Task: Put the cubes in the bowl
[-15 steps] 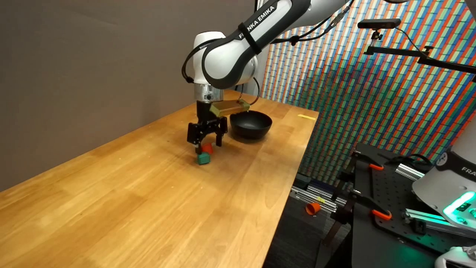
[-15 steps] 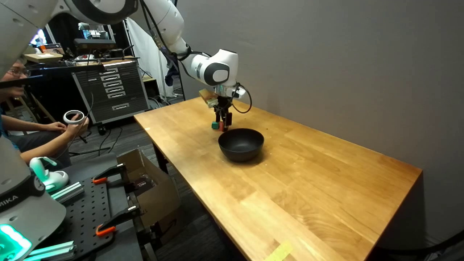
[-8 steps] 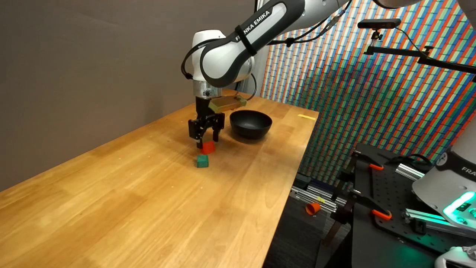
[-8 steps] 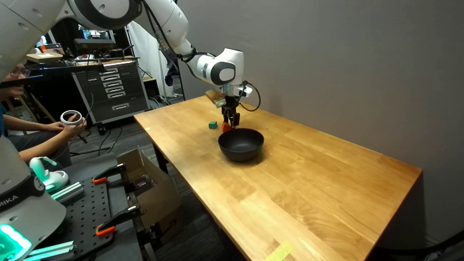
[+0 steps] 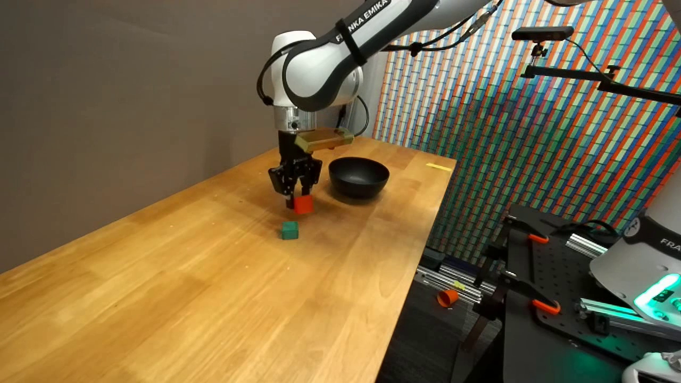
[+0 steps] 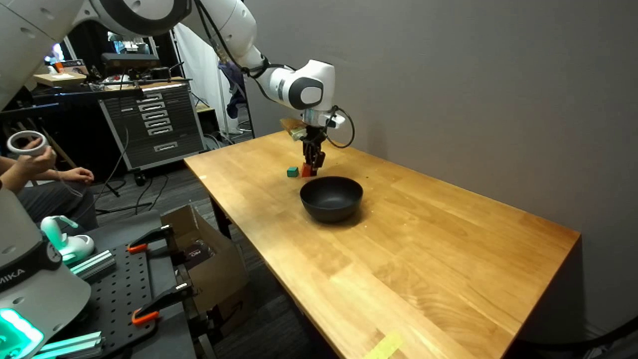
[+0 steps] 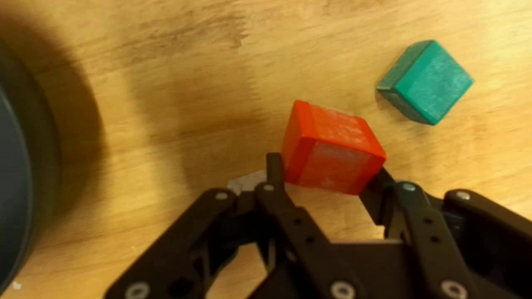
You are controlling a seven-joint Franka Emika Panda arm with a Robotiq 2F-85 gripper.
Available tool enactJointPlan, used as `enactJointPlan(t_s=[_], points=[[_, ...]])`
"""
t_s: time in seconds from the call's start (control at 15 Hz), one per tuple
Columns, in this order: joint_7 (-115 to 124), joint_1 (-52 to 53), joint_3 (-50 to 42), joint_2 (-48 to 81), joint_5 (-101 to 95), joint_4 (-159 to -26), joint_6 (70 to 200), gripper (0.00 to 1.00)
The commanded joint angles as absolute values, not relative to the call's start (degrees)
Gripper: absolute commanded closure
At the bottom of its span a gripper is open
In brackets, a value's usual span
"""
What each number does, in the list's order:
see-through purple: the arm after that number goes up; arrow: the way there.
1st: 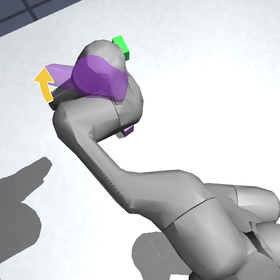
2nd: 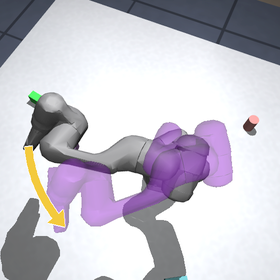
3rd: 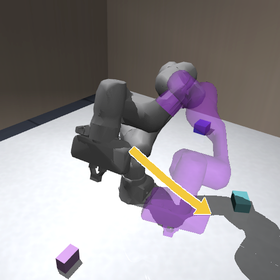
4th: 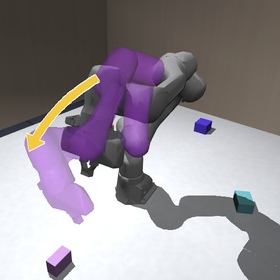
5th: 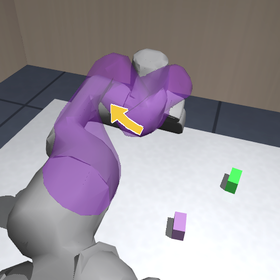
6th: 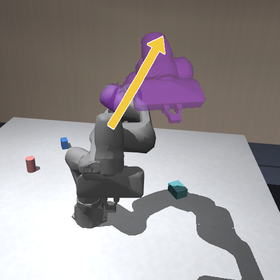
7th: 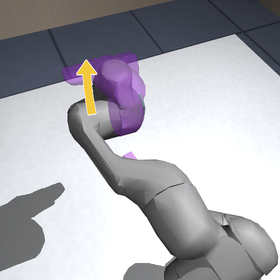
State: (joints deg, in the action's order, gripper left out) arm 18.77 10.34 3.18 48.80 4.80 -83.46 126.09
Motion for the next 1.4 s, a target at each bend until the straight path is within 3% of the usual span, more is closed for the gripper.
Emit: enactJointPlan(t_s=[0.0,0.47,0.87,1.0,1.07,1.13,1.2,1.33], points=[[26.25,13.68,-0.27,37.99,2.76,-89.81,124.83,0.78],[39.59,16.46,-10.13,27.45,-15.87,-97.04,124.96,0.78],[44.01,11.64,-10.39,28.25,-17.56,-101.47,125.09,0.78],[44.28,10.42,-9.8,28.75,-16.47,-103.19,125.68,0.71],[44.04,9.78,-9.28,28.87,-15.54,-103.97,125.9,0.72],[44.12,9.13,-8.76,29.12,-14.1,-104.34,125.93,0.28],[43.58,8.69,-8.01,29.02,-12.68,-104.6,125.95,0.27],[42.59,8.36,-6.63,28.59,-10.28,-104.93,125.85,0.14]])
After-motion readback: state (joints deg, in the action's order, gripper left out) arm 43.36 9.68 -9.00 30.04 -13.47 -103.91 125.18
